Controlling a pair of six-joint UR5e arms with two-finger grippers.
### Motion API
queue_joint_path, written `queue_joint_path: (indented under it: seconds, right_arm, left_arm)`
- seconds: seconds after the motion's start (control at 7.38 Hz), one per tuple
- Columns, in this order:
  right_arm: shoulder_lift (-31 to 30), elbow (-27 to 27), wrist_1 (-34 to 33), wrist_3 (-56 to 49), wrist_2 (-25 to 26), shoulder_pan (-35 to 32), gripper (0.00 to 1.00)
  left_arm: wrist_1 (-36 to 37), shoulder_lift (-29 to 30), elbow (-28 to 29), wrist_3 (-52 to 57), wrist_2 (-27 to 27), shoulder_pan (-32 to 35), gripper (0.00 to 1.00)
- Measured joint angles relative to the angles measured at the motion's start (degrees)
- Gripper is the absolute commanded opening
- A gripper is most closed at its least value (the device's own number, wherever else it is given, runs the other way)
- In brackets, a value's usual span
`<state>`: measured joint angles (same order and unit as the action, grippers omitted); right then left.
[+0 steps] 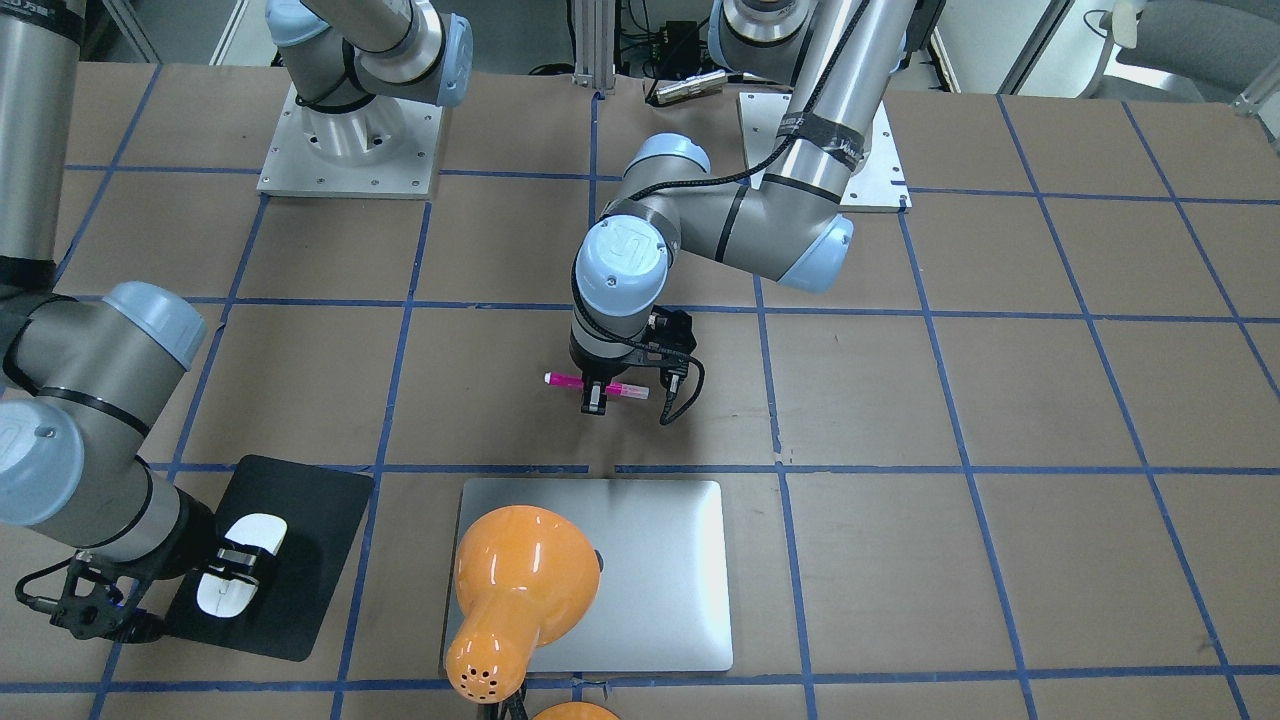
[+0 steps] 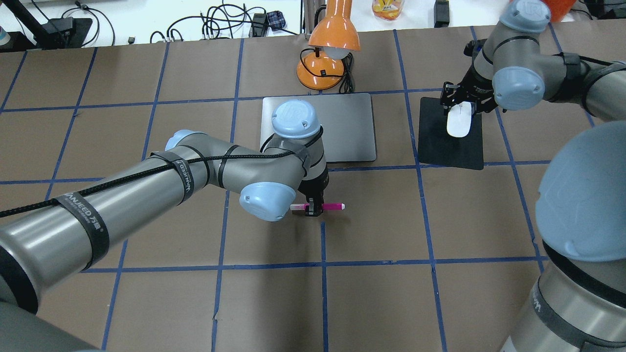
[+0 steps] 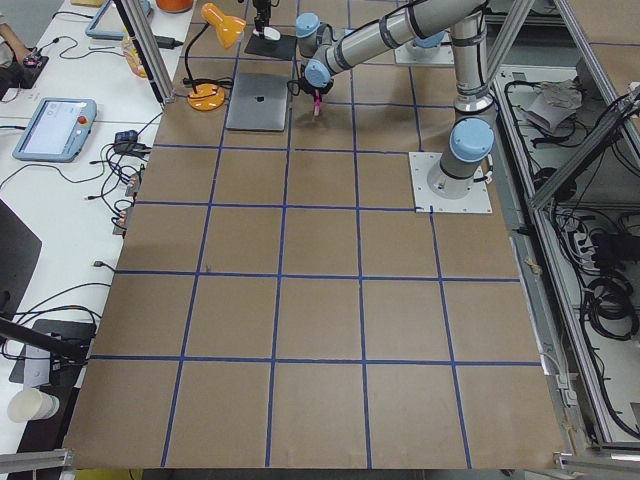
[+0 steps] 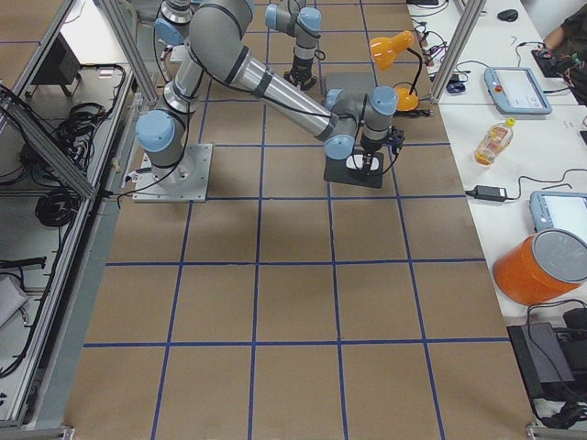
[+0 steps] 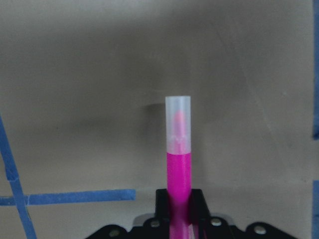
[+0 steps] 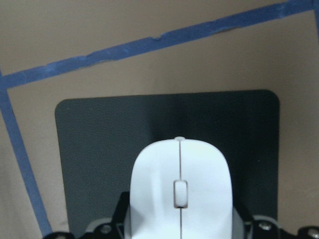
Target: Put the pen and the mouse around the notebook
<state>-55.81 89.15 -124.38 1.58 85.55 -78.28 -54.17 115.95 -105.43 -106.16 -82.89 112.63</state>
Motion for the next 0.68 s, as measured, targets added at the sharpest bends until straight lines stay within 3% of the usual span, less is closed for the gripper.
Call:
queue_joint_path:
  seconds: [0.14,0.41,0.68]
  right_arm:
    - [0.2,0.0,0.1,0.3,-0.4,-0.3,0.97]
    - [0.4,-0.1,-0.2,0.5,-0.4,-0.8,1.0]
    - [-0.7,-0.4,0.3,0.5,0.1,-0.9,1.0]
  left_arm:
    - [0.2,0.1,0.2,0.3,0.0,0.0,1.0]
    - [-0.1,-2.1,0.9,8.7,-0.1,-0.4,1.0]
    - [-4.8,-7.1,2.4,29.4,-0.1,-2.1,1.0]
